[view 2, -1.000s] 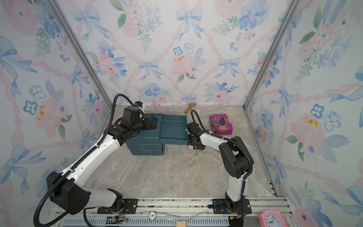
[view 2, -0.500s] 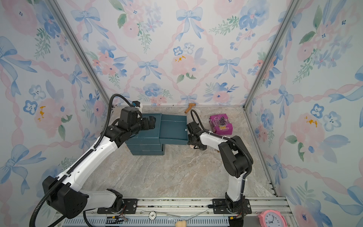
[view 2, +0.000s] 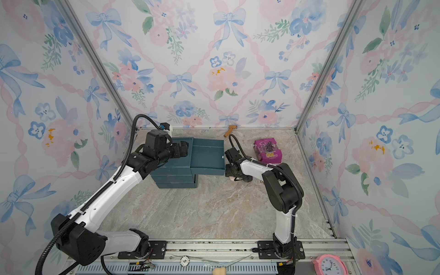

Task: Take the mice out of the drawer
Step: Place the mouse at the center of the board.

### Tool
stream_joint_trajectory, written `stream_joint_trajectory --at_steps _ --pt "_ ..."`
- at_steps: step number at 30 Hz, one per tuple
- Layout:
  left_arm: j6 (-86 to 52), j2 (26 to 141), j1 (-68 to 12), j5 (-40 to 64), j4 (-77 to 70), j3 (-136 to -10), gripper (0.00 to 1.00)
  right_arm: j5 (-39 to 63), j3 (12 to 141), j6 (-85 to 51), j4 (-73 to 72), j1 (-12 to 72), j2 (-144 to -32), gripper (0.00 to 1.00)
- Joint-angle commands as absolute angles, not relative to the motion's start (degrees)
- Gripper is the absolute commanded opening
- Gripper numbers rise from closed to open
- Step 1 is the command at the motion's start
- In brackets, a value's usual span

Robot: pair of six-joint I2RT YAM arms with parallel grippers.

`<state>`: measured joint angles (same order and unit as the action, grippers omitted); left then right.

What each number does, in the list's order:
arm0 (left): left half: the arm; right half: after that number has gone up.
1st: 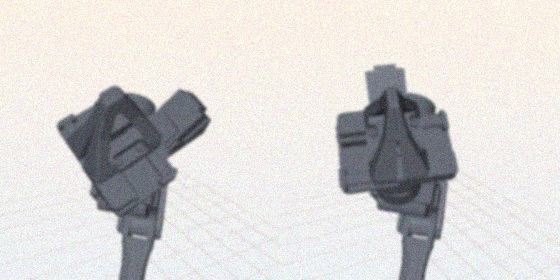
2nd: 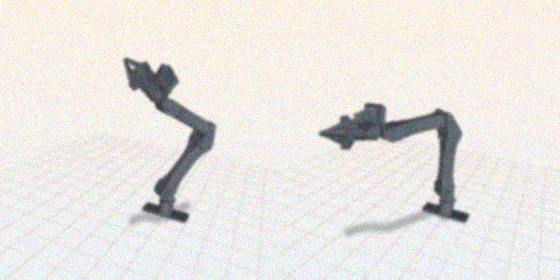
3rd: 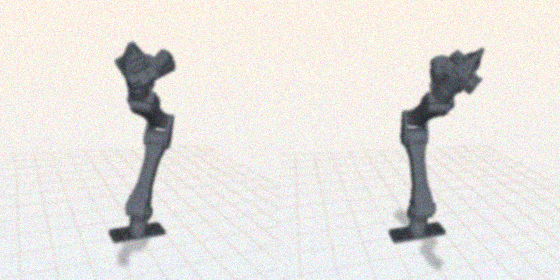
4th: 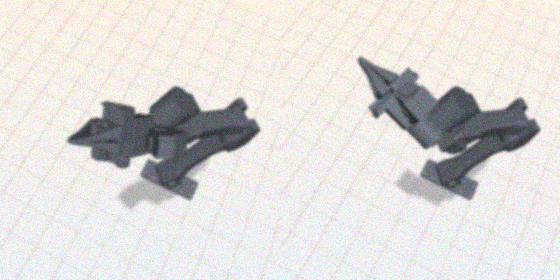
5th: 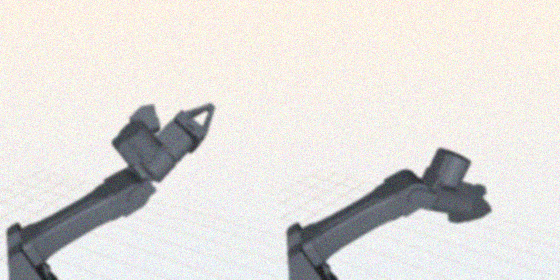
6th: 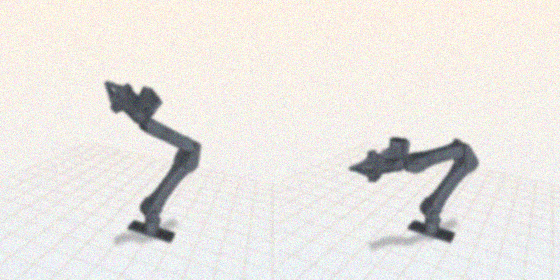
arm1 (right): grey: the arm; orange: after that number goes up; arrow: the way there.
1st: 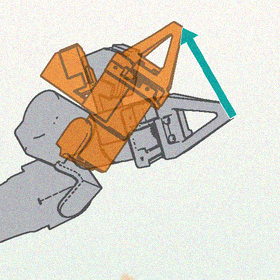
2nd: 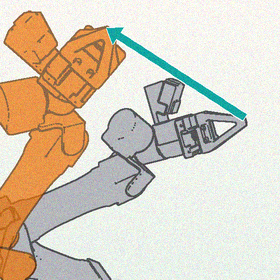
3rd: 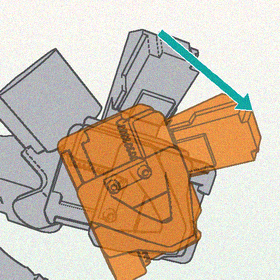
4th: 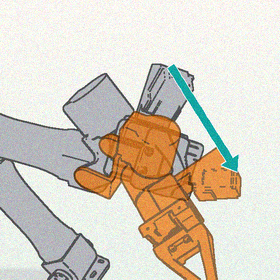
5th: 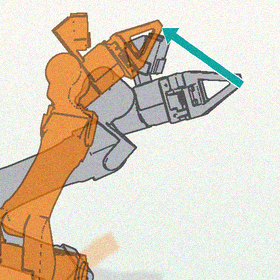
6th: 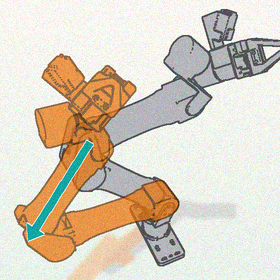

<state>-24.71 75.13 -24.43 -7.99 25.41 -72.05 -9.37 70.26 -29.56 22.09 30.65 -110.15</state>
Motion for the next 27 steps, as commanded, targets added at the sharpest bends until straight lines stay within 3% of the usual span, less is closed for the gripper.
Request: stream_joint_trajectory --at_steps 1,15,20,27 --pt "-24.3 74.1 -24.7 -8.4 24.7 -72.0 0.98 -11.0 71.5 -30.8 25.4 31.9 -109.0 0.74" --pt "-21.3 71.7 -20.2 -7.6 24.8 -74.1 0.98 -18.6 76.0 -33.8 35.9 31.8 -94.4 0.87" --pt "-19.7 71.1 -11.9 -4.3 27.8 -75.8 0.98 -17.3 75.8 -32.6 37.6 30.5 -87.7 0.99" --pt "-19.2 72.8 1.5 10.4 32.5 -74.4 0.98 -7.3 72.5 -32.2 33.4 28.3 -82.7 0.96"
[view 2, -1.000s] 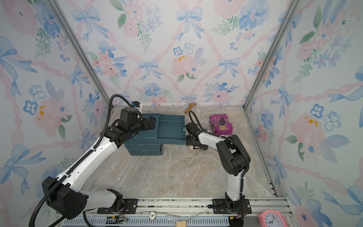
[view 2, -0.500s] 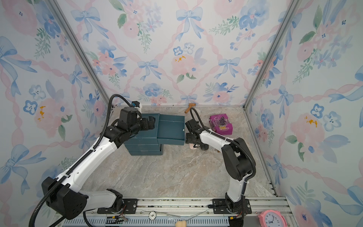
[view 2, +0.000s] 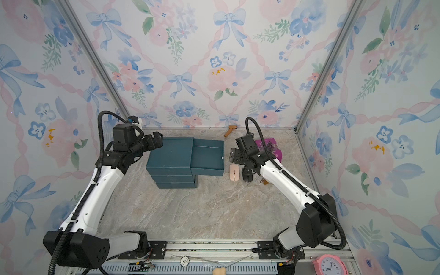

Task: Take the mice out of the drawer
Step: Place the mouse at the center of the board, then close the drawer of the storage box.

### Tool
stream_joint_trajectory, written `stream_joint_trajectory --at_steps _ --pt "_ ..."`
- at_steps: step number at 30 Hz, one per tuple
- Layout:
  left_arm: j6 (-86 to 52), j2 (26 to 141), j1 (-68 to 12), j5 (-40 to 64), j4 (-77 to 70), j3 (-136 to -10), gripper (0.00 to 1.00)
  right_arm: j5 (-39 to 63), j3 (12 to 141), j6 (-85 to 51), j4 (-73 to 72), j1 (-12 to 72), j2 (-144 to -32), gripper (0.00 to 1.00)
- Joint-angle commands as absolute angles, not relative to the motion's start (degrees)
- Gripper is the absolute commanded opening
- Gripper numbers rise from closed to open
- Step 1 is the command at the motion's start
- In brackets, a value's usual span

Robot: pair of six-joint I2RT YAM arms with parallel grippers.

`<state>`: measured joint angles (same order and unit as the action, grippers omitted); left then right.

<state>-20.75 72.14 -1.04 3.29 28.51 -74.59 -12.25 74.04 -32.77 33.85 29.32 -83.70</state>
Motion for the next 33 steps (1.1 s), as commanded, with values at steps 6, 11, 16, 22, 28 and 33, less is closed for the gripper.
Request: stream_joint_trajectory --at_steps 6,11,16,22,28,33 --pt "-18.7 73.4 6.2 21.5 33.0 -71.7 0.98 -0.4 71.5 -31.2 31.5 28.2 -83.3 0.96" --pt "-18.0 75.0 6.1 27.4 33.0 -70.3 0.98 3.5 71.5 -31.0 29.1 28.2 -84.7 0.96" --pt "-16.6 75.4 5.4 30.6 33.0 -69.9 0.98 6.1 72.2 -31.0 28.2 28.3 -86.8 0.96" --pt "-15.4 76.3 2.6 31.8 33.1 -70.0 0.98 9.2 73.6 -31.1 26.5 29.2 -89.3 0.97" --pt "-15.0 77.5 -0.7 32.2 33.1 -70.3 0.98 10.5 76.6 -31.3 25.4 31.9 -92.1 0.98" --pt "-15.3 78.4 -2.6 31.5 33.0 -70.6 0.98 11.6 77.2 -33.2 22.1 33.3 -92.9 0.98"
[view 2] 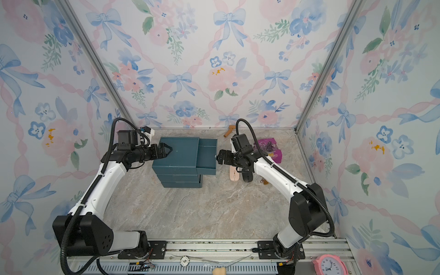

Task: Take the mice out of the drawer
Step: Close the drawer of the storage box.

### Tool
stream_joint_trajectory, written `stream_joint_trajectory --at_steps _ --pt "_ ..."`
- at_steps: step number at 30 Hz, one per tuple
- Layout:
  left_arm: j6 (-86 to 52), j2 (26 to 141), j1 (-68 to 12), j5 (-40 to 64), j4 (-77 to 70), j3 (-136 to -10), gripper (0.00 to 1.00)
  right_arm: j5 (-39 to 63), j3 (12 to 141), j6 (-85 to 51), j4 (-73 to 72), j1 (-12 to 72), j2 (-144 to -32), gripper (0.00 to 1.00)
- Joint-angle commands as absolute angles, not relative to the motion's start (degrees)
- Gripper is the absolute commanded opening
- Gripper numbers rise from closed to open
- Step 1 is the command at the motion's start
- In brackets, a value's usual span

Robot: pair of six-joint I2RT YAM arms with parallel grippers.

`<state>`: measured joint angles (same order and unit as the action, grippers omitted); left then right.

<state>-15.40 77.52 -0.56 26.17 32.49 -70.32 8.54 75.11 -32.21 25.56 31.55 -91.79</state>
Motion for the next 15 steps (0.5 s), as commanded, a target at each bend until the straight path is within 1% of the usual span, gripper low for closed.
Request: stream_joint_trajectory --at_steps 1,5,15 --pt "-15.4 78.7 -2.8 31.5 33.0 -70.7 0.98 11.6 77.7 -33.3 21.9 33.7 -93.1 0.98" --pt "-15.6 79.3 -3.3 31.3 33.0 -71.3 0.98 11.7 80.0 -33.3 21.6 35.2 -94.5 0.98" --pt "-15.9 79.4 -3.5 29.9 33.0 -71.4 0.98 12.6 87.2 -34.0 20.4 39.2 -102.9 0.99"
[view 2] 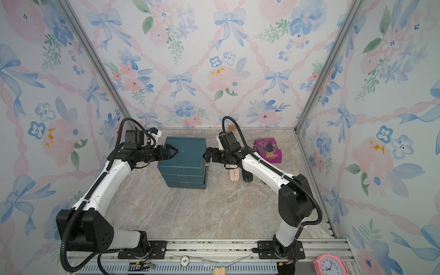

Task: Take the mice out of the drawer
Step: Close the drawer of the storage box.

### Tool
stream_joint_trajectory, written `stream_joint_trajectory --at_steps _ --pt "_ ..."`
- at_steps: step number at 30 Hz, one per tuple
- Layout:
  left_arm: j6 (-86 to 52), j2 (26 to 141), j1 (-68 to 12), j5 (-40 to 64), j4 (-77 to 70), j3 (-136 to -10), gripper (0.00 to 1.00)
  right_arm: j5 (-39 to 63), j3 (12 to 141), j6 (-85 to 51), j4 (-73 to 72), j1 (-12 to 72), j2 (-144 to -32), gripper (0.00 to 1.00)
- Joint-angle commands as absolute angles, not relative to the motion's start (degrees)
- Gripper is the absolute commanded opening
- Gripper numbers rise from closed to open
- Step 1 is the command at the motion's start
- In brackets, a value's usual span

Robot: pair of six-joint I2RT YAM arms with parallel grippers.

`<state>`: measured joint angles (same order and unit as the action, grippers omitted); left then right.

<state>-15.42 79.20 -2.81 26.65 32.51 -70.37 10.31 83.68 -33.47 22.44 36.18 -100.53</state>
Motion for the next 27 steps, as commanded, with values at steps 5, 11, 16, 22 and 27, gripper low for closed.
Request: stream_joint_trajectory --at_steps 5,11,16,22,27 --pt "-17.0 79.0 -3.5 26.4 33.0 -71.4 0.98 12.9 89.5 -34.5 20.0 40.2 -105.2 1.00" --pt "-20.2 76.3 -3.2 12.1 33.0 -72.3 0.98 11.6 88.9 -37.7 18.9 38.5 -104.6 0.98" --pt "-18.4 72.4 -3.8 3.3 32.9 -75.0 0.98 12.0 83.2 -41.6 13.8 35.0 -100.3 0.95" --pt "-12.0 71.2 -10.6 2.6 32.2 -78.3 0.98 15.7 75.9 -45.8 7.2 30.4 -95.9 0.92" --pt "-11.3 73.7 -19.3 3.7 25.8 -76.9 0.98 21.9 73.8 -48.5 2.7 28.2 -97.2 0.80"
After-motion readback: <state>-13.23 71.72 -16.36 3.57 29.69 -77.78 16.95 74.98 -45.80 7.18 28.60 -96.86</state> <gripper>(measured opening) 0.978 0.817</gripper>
